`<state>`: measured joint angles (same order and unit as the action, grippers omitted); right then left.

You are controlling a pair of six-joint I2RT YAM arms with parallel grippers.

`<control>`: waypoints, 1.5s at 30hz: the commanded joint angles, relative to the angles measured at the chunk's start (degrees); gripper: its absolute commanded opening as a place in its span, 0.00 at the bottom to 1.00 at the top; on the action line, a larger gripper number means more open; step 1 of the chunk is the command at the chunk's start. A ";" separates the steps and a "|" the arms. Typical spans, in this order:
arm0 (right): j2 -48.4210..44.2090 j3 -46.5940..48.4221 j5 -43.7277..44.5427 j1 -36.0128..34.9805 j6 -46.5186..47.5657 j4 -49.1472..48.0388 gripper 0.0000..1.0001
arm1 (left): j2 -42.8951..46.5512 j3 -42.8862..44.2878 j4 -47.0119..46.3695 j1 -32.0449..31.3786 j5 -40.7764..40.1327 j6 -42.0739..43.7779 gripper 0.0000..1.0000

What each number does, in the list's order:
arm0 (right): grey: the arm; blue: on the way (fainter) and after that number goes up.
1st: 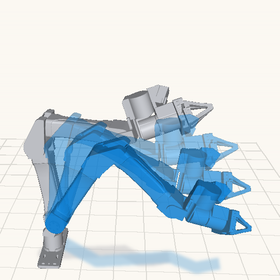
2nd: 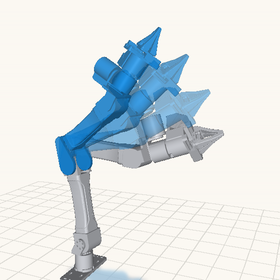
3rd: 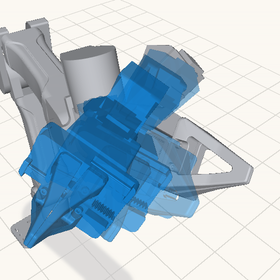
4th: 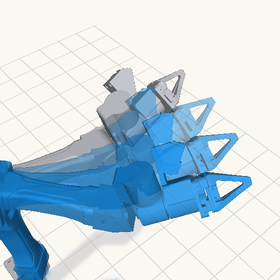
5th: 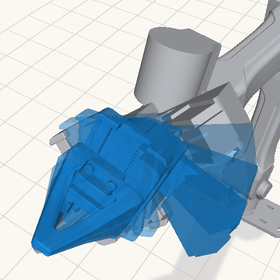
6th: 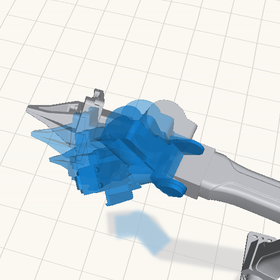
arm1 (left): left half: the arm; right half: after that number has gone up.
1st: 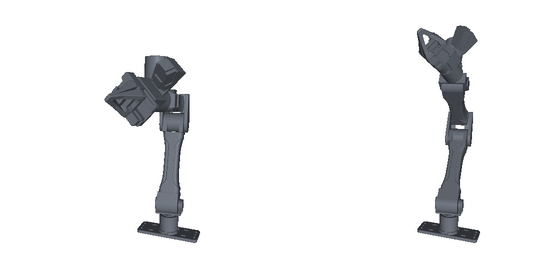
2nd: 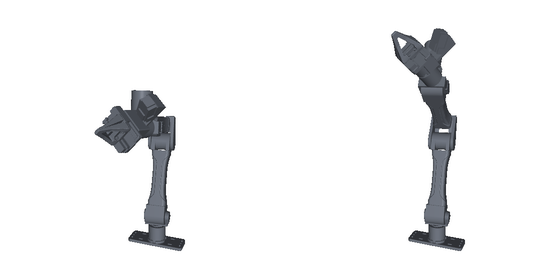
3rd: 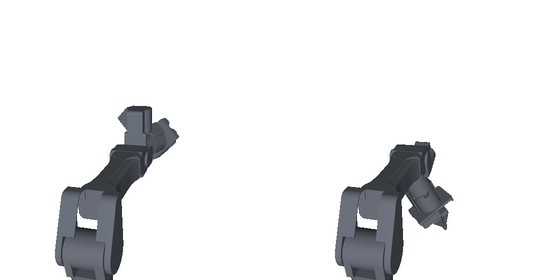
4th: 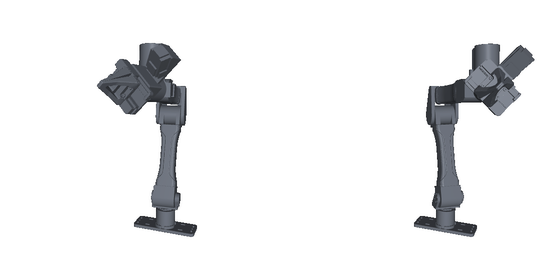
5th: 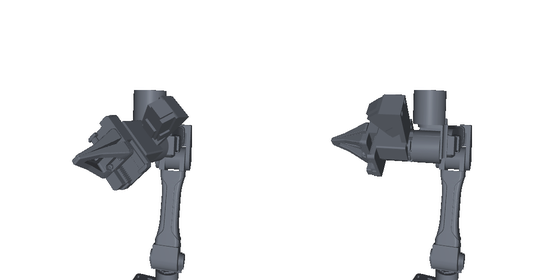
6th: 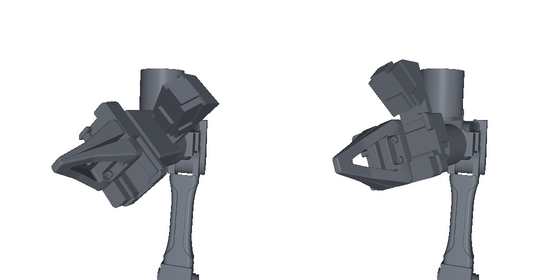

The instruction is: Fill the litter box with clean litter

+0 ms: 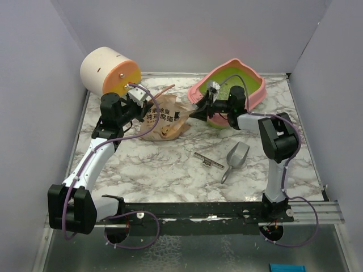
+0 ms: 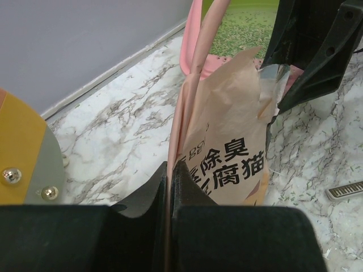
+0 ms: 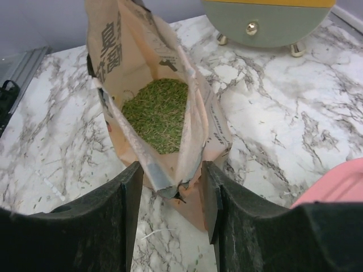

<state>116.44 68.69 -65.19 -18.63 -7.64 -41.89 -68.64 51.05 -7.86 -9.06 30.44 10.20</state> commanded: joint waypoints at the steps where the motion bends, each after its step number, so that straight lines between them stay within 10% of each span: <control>1: 3.32 -1.37 -6.40 0.38 -8.99 -15.42 0.41 | 2.46 0.78 -3.31 0.36 1.74 -0.49 0.00; 8: 6.89 -5.99 -3.04 3.44 -35.25 -48.73 0.02 | 3.60 0.91 -1.29 0.44 2.70 0.54 0.00; 12: 6.97 -8.82 -1.07 9.72 -53.95 -60.10 0.01 | 4.99 1.78 1.23 0.45 3.10 1.45 0.00; 27: -2.78 -17.31 -6.36 10.94 -61.99 -60.03 0.01 | -3.17 8.90 8.78 3.06 21.84 -14.02 0.00; 35: 3.81 -5.11 -12.81 9.83 -55.00 -54.23 0.53 | -10.57 7.03 -4.57 10.84 32.90 -36.01 0.00; 45: 18.50 11.87 -17.31 8.47 -60.52 -60.01 0.60 | -9.95 2.03 -10.32 12.28 35.74 -41.11 0.00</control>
<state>129.86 75.35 -79.26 -9.08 -64.51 -83.13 -80.14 53.63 -14.50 2.98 62.65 -27.70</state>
